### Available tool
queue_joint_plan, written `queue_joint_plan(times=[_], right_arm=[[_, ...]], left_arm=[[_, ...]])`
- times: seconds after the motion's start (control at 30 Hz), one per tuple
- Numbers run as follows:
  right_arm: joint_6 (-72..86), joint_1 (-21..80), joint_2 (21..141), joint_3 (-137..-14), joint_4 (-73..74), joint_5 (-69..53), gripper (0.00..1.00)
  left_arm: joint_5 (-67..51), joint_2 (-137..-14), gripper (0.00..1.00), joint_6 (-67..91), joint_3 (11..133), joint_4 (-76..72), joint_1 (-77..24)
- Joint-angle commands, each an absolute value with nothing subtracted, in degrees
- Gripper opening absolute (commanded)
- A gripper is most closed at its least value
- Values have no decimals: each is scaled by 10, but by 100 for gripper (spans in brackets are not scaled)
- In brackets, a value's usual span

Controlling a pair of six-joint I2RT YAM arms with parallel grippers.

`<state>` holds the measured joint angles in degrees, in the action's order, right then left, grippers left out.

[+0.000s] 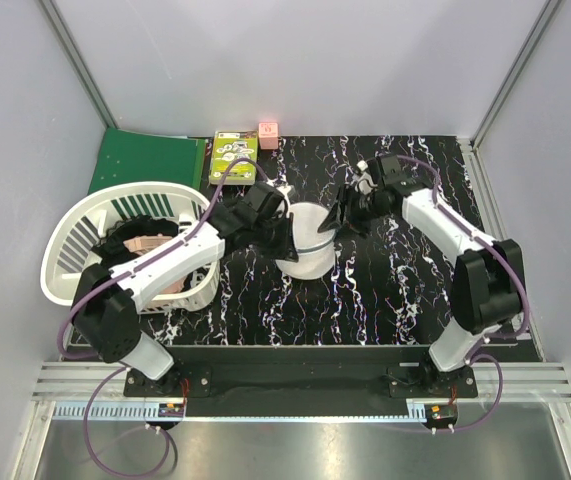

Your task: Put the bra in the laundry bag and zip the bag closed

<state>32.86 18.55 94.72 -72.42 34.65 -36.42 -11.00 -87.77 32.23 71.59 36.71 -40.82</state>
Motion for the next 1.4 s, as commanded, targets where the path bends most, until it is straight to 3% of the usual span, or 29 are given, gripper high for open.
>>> queue_joint_plan(times=[0.0, 0.07, 0.17, 0.33, 0.53, 0.7, 0.73, 0.83, 0.87, 0.93, 1.23, 1.37], right_arm=[[321, 188, 972, -838, 498, -294, 67], [337, 188, 941, -818, 535, -266, 80], [388, 188, 855, -744, 523, -232, 89], [502, 195, 772, -626, 407, -273, 86], [517, 211, 782, -637, 379, -266, 83], [534, 225, 828, -636, 338, -261, 67], [536, 226, 836, -635, 332, -260, 58], [527, 225, 860, -641, 323, -247, 45], [523, 220, 864, -644, 323, -243, 23], [505, 210, 868, -650, 323, -247, 1], [385, 148, 867, -642, 317, -380, 0], [374, 134, 862, -638, 299, -421, 0]], left_arm=[[-165, -862, 0, 427, 722, 285, -439], [-160, -876, 0, 451, 720, 263, -447], [-163, -899, 0, 464, 735, 251, -455], [-169, -922, 0, 457, 751, 251, -475], [-178, -933, 0, 450, 753, 252, -486], [-181, -934, 0, 447, 764, 253, -492], [-179, -934, 0, 446, 765, 253, -493], [-175, -930, 0, 440, 761, 253, -493], [-171, -930, 0, 437, 759, 257, -493], [-154, -923, 0, 431, 746, 267, -490], [-90, -854, 0, 350, 654, 366, -361], [-89, -849, 0, 319, 655, 387, -349]])
